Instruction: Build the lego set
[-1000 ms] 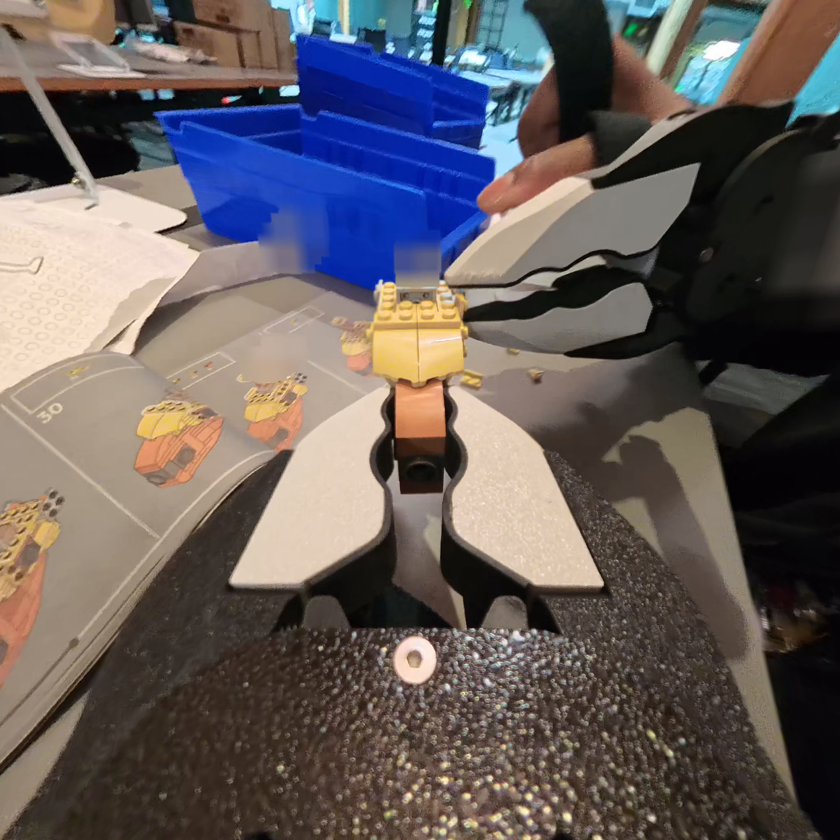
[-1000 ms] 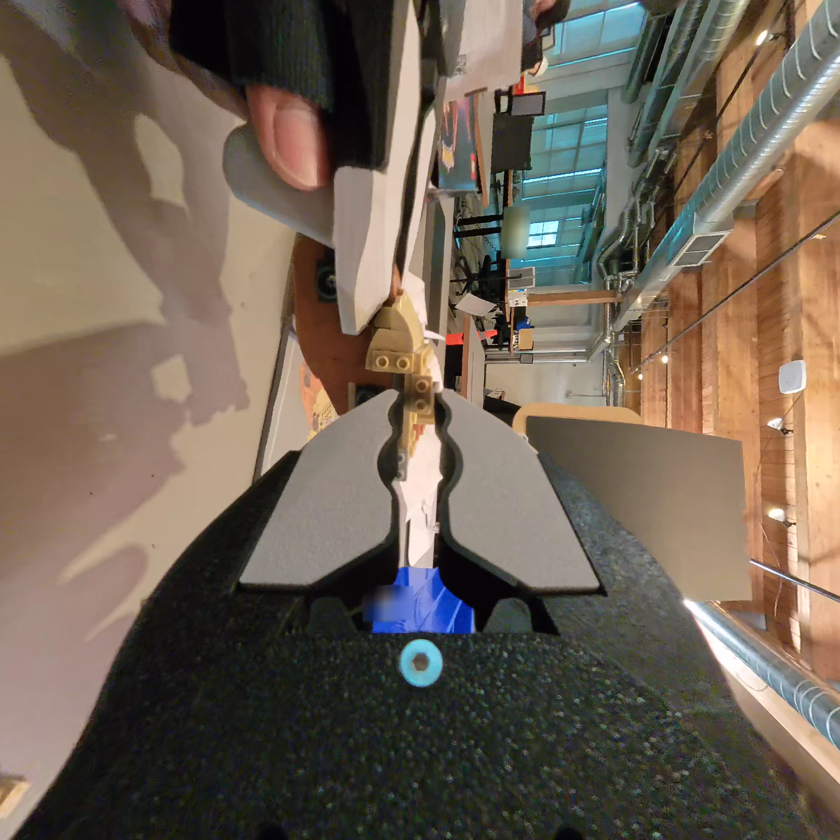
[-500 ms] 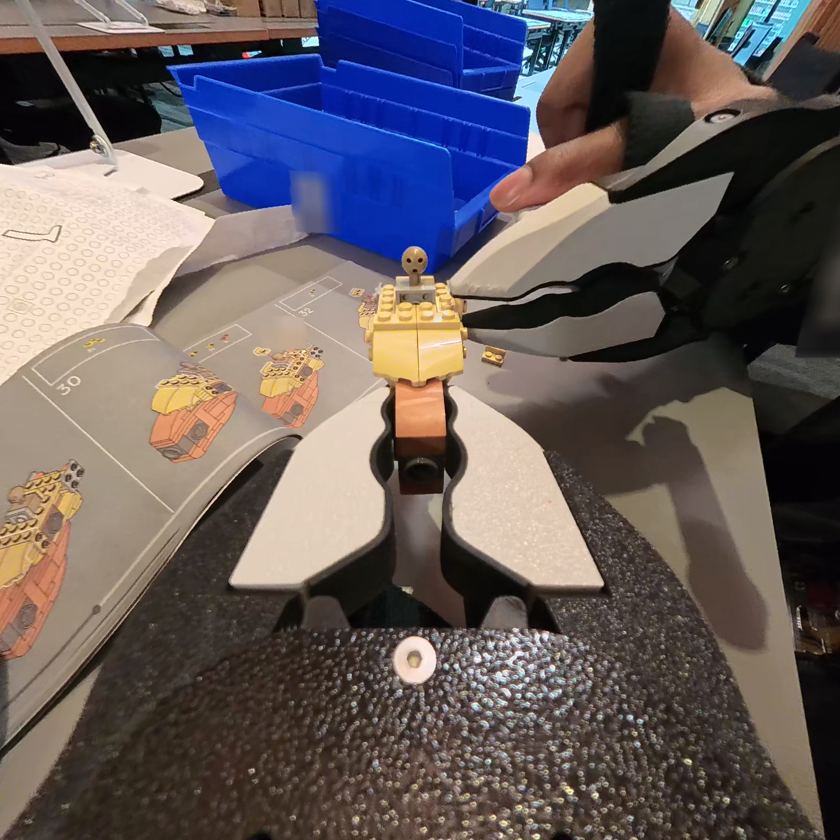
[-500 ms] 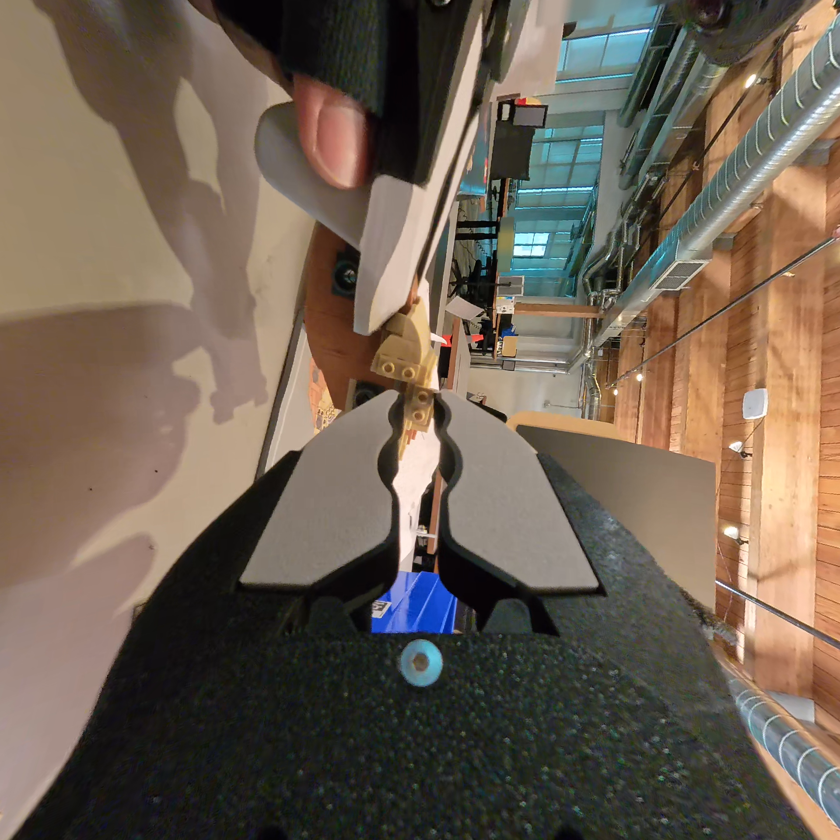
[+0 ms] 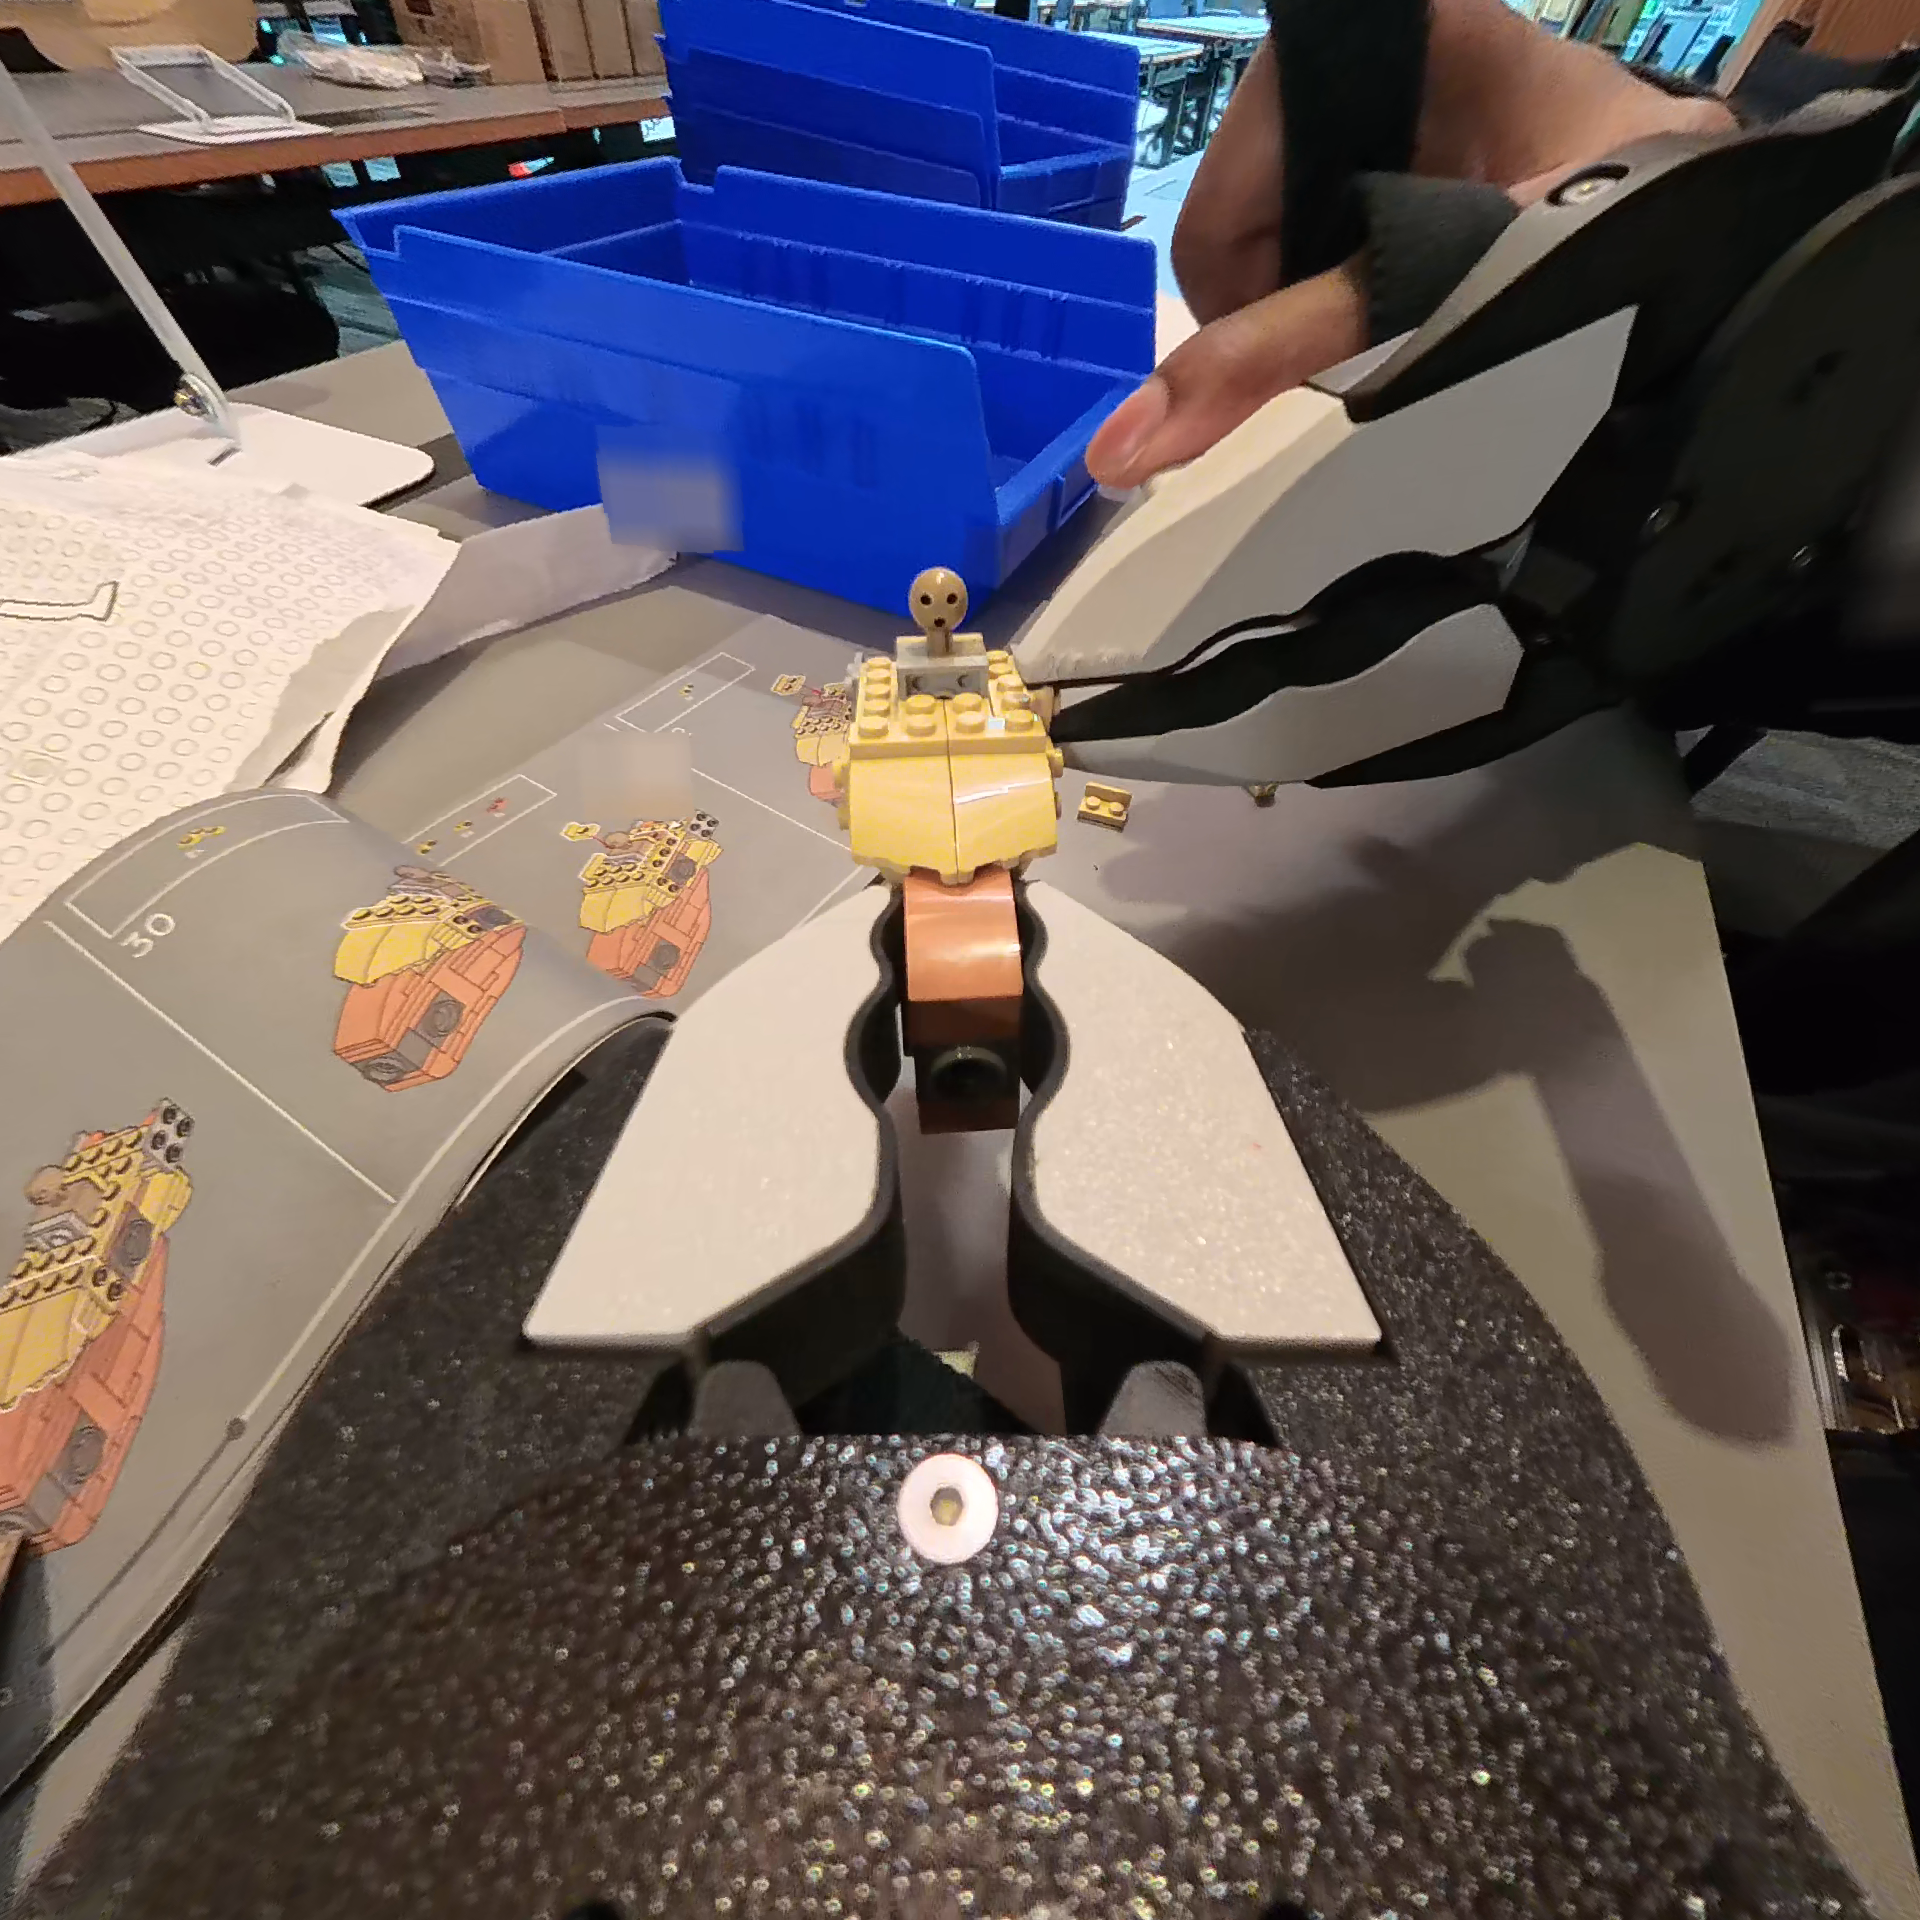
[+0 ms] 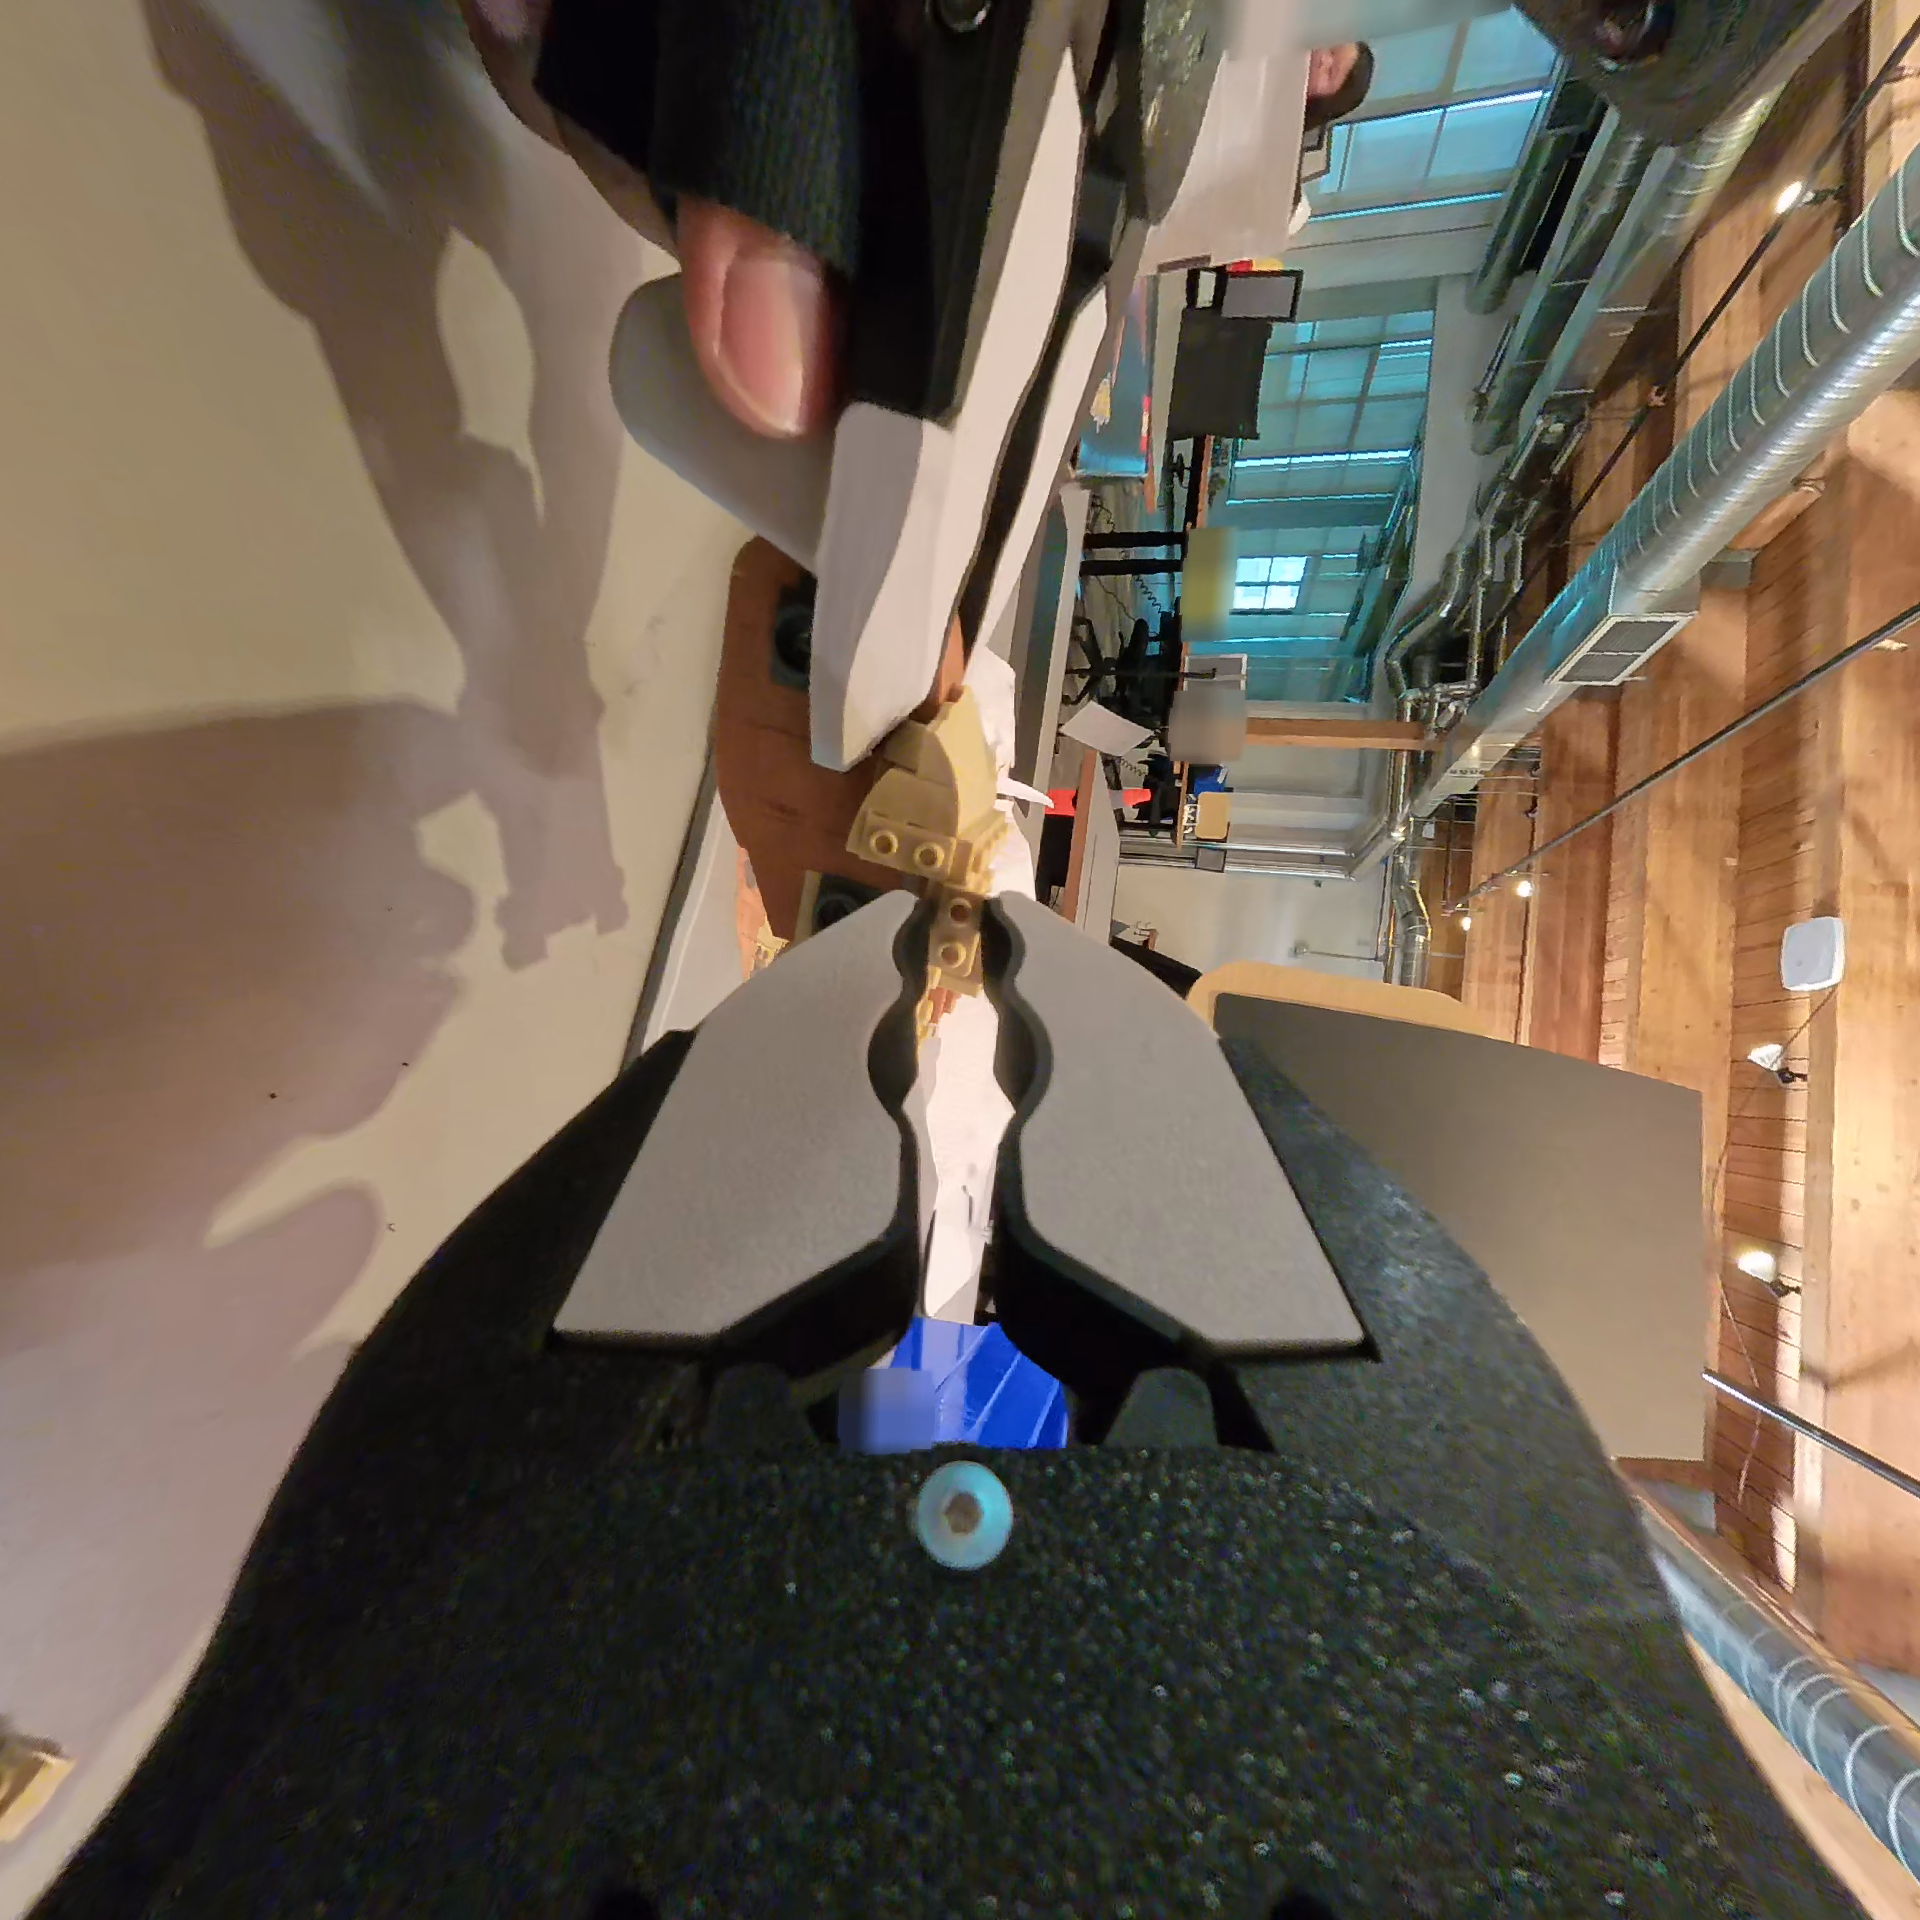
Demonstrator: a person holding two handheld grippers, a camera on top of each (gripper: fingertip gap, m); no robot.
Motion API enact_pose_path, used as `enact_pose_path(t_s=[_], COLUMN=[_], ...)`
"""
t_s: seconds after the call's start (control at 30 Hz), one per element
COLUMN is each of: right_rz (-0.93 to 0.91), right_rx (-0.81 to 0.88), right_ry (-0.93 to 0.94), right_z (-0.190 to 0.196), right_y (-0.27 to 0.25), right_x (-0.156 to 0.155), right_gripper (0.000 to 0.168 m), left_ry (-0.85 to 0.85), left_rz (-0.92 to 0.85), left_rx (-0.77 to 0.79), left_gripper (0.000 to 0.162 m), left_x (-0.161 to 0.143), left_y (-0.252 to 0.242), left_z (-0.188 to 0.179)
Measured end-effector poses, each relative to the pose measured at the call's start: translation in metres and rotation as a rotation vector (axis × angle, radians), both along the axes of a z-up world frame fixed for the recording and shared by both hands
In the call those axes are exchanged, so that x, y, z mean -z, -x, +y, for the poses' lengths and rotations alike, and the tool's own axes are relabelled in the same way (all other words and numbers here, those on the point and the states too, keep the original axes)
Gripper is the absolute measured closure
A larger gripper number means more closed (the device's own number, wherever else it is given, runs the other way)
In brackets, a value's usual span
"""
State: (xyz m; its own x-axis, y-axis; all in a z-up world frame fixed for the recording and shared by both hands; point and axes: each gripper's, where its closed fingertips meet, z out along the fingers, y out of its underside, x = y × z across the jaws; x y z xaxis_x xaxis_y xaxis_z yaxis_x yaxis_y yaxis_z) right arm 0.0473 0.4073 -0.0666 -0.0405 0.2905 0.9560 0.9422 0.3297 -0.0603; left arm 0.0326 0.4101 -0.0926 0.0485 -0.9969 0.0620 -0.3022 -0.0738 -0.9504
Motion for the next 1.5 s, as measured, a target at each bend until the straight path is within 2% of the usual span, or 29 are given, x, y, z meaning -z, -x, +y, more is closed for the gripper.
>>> enact_pose_path(t_s=[0.23,0.3,0.37,0.5,0.63,0.77,0.9,1.07,1.23,1.3,1.5], right_rz=[0.058,0.076,0.141,0.291,0.453,0.619,0.613,0.607,0.561,0.551,0.642], right_rx=[0.006,0.026,0.045,0.111,0.193,0.189,0.197,0.192,0.206,0.233,0.325], right_ry=[0.007,0.014,0.048,0.142,0.295,0.401,0.386,0.342,0.322,0.319,0.445], right_z=[0.002,0.002,-0.002,-0.013,-0.033,-0.055,-0.060,-0.060,-0.062,-0.063,-0.083], right_y=[-0.001,-0.006,-0.013,-0.037,-0.063,-0.064,-0.056,-0.045,-0.048,-0.059,-0.116], right_x=[-0.001,0.000,0.000,0.002,0.011,0.014,0.021,0.026,0.034,0.035,0.042], right_gripper=[0.158,0.140,0.134,0.131,0.132,0.135,0.133,0.132,0.132,0.132,0.132], left_ry=[0.039,0.037,0.029,0.002,-0.081,-0.111,-0.012,0.205,0.254,0.217,-0.074], left_rz=[-0.019,-0.009,-0.023,-0.026,0.090,0.173,0.226,0.232,0.225,0.240,0.337], left_rx=[-0.005,-0.039,-0.033,0.060,0.124,0.169,0.177,0.142,0.132,0.149,0.301], left_gripper=[0.145,0.144,0.144,0.145,0.144,0.144,0.145,0.145,0.144,0.144,0.144], left_x=[0.001,0.004,0.003,0.002,0.020,0.032,0.039,0.041,0.040,0.042,0.054], left_y=[0.000,0.002,0.006,0.007,0.003,-0.006,-0.016,-0.022,-0.022,-0.020,-0.009], left_z=[0.003,0.010,0.012,0.001,-0.011,-0.024,-0.036,-0.044,-0.043,-0.044,-0.048])
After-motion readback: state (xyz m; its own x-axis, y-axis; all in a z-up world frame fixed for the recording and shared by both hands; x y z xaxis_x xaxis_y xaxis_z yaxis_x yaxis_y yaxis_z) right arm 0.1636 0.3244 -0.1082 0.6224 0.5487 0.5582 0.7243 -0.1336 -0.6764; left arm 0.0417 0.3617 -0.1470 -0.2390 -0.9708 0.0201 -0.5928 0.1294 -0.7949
